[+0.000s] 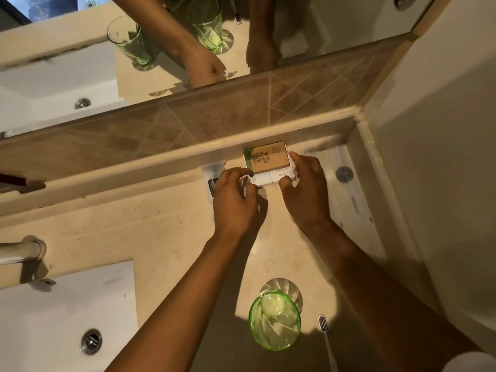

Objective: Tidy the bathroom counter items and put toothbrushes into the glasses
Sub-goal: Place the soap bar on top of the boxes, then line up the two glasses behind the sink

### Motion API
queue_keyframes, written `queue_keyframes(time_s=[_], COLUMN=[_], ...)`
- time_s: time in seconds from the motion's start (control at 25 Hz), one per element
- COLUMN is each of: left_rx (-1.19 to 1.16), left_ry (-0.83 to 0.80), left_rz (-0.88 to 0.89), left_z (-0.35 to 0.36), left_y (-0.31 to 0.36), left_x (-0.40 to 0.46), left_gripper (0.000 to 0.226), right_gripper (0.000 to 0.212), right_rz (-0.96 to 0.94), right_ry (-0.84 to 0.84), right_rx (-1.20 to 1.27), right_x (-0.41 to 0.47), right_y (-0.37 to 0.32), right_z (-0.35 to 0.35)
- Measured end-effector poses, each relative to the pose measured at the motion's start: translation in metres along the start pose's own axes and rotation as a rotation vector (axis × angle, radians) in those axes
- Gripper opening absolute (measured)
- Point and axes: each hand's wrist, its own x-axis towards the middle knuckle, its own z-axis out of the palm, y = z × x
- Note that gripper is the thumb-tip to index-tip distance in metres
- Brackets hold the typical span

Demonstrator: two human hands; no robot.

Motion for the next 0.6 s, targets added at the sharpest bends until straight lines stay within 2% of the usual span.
queue_keyframes(time_s=[0.16,0.32,0.44,0.52,0.6], left_rx=[0.011,-0.053,-0.136,-0.229,-0.365], left_ry=[0.007,0.034,0.000,-0.056,-0.093], left_rz=[0.050,-0.025,-0.144,-0.276,-0.429], left_z=[-0.020,-0.047,-0.062,-0.061,-0.058], left_y=[-0.012,-0.030,-0.042,-0.056,-0.062], left_x=[-0.027,-0.079,-0.130,-0.156,-0.182], left_gripper=[0.025,0.020,0.018,0.017,0.017], right_gripper=[0.046,0.037,0.034,0.039,0.043], right_rz=[0.046,0.060,0.054,0.066,0.000], right_ry=[-0.032,-0.086,-0.180,-0.311,-0.442], right_rx=[0.070,0.121,0.108,0.075,0.017], right_x=[-0.041,-0.094,-0.137,-0.158,-0.180], right_y=[0.015,0.037,0.053,0.060,0.065], right_z=[-0.019,-0.043,-0.059,-0.066,-0.069])
